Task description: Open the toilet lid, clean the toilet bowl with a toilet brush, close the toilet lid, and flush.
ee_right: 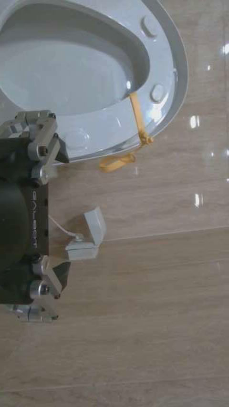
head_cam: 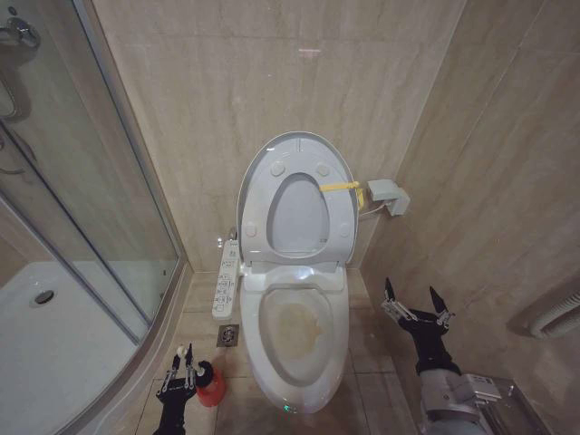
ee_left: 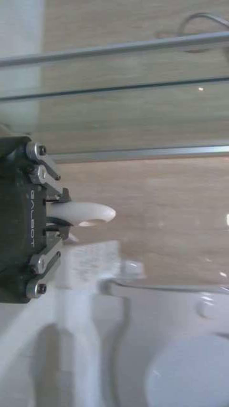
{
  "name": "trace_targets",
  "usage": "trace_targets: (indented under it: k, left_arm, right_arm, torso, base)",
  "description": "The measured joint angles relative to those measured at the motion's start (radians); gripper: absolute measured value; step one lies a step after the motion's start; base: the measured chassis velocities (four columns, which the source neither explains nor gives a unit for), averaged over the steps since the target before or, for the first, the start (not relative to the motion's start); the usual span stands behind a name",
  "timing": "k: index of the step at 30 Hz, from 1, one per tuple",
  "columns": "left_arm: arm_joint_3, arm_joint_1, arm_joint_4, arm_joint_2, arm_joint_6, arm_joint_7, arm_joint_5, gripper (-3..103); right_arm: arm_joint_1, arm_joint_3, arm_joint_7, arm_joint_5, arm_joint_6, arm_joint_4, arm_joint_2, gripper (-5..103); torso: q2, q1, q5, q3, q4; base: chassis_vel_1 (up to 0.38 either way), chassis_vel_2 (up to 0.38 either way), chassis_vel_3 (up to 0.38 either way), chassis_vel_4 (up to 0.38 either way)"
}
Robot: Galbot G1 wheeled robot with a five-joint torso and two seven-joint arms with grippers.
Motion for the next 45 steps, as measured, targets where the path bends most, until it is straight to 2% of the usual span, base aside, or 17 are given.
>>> trace_targets:
  k: [2,4,5,9,14,18,24,26,28,30,32,33,37,42,44,45]
  left_arm:
    - [0.0,0.025,-0.044,0.003,0.0,-0.005,0.01,22]
    - [0.002,0.097,-0.181,0.015,0.004,-0.011,0.027,22]
    - [0.002,0.097,-0.181,0.015,0.004,-0.011,0.027,22]
    - [0.01,0.178,-0.328,0.027,0.01,-0.013,0.053,22]
    - [0.035,0.2,-0.408,0.038,0.038,-0.028,0.084,22]
    - [0.066,0.214,-0.497,0.049,0.082,-0.052,0.123,22]
    - [0.094,0.212,-0.572,0.065,0.098,-0.045,0.138,22]
    - [0.112,0.2,-0.611,0.081,0.105,-0.023,0.135,22]
    - [0.12,0.171,-0.636,0.107,0.108,0.016,0.108,22]
    - [0.121,0.161,-0.637,0.114,0.109,0.026,0.098,22]
    - [0.121,0.118,-0.626,0.148,0.113,0.053,0.032,22]
    - [0.121,0.118,-0.626,0.148,0.113,0.053,0.032,22]
    - [0.127,-0.018,-0.534,0.228,0.122,0.095,-0.113,22]
    - [0.154,-0.133,-0.461,0.267,0.127,0.124,-0.194,22]
    - [0.17,-0.177,-0.429,0.289,0.133,0.15,-0.256,22]
    - [0.188,-0.201,-0.41,0.304,0.139,0.165,-0.297,22]
  right_arm:
    - [0.0,0.0,0.0,0.0,0.0,0.0,0.0,100]
    - [0.0,0.0,0.0,0.0,0.0,0.0,0.0,100]
    - [0.0,0.0,0.0,0.0,0.0,0.0,0.0,100]
    - [0.0,0.0,0.0,0.0,0.0,0.0,0.0,100]
    - [0.0,0.0,0.0,0.0,0.0,0.0,0.0,100]
    - [0.0,0.0,0.0,0.0,0.0,0.0,0.0,100]
    - [0.0,0.0,0.0,0.0,0.0,0.0,0.0,100]
    - [0.0,0.0,0.0,0.0,0.0,0.0,0.0,100]
    - [0.0,0.0,0.0,0.0,0.0,0.0,0.0,100]
    - [0.0,0.0,0.0,0.0,0.0,0.0,0.0,100]
    - [0.0,0.0,0.0,0.0,0.0,0.0,0.0,100]
    - [0.0,0.0,0.0,0.0,0.0,0.0,0.0,100]
    - [0.0,0.0,0.0,0.0,0.0,0.0,0.0,100]
    - [0.0,0.0,0.0,0.0,0.0,0.0,0.0,100]
    - [0.0,0.0,0.0,0.0,0.0,0.0,0.0,100]
    - [0.0,0.0,0.0,0.0,0.0,0.0,0.0,100]
  torso:
    - [0.0,0.0,0.0,0.0,-0.0002]
    - [0.0,0.0,0.0002,0.0,-0.0002]
    - [0.0,0.0,0.0002,0.0,-0.0002]
    - [0.0,0.0,0.0001,0.0,0.0]
    - [0.0,0.0,0.0001,0.0,-0.0002]
    - [0.0,0.0,0.0001,0.0,-0.0002]
    - [0.0,0.0,0.0,0.0,-0.0001]
    - [0.0,0.0,0.0001,0.0,-0.0001]
    - [0.0,0.0,0.0001,0.0,-0.0002]
    - [0.0,0.0,0.0001,0.0,-0.0002]
    - [0.0,0.0,0.0001,0.0,-0.0001]
    - [0.0,0.0,0.0001,0.0,-0.0001]
    - [0.0,0.0,-0.0001,0.0,-0.0001]
    - [0.0,0.0,-0.0003,0.0,-0.0006]
    - [0.0,0.0,-0.0001,0.0,-0.0006]
    - [0.0,0.0,-0.0002,0.0,0.0003]
  base:
    - [0.0,0.0,0.0,0.0]
    - [0.0,0.0,0.0,0.0]
    - [0.0,0.0,0.0,0.0]
    - [0.0,0.0,0.0,0.0]
    - [0.0,0.0,0.0,0.0]
    - [0.0,0.0,0.0,0.0]
    - [0.0,0.0,0.0,0.0]
    - [0.0,0.0,0.0,0.0]
    - [0.0,0.0,0.0,0.0]
    - [0.0,0.0,0.0,0.0]
    - [0.0,0.0,0.0,0.0]
    - [0.0,0.0,0.0,0.0]
    - [0.0,0.0,0.0,0.0]
    - [0.0,0.0,0.0,0.0]
    - [0.0,0.0,0.0,0.0]
    - [0.0,0.0,0.0,0.0]
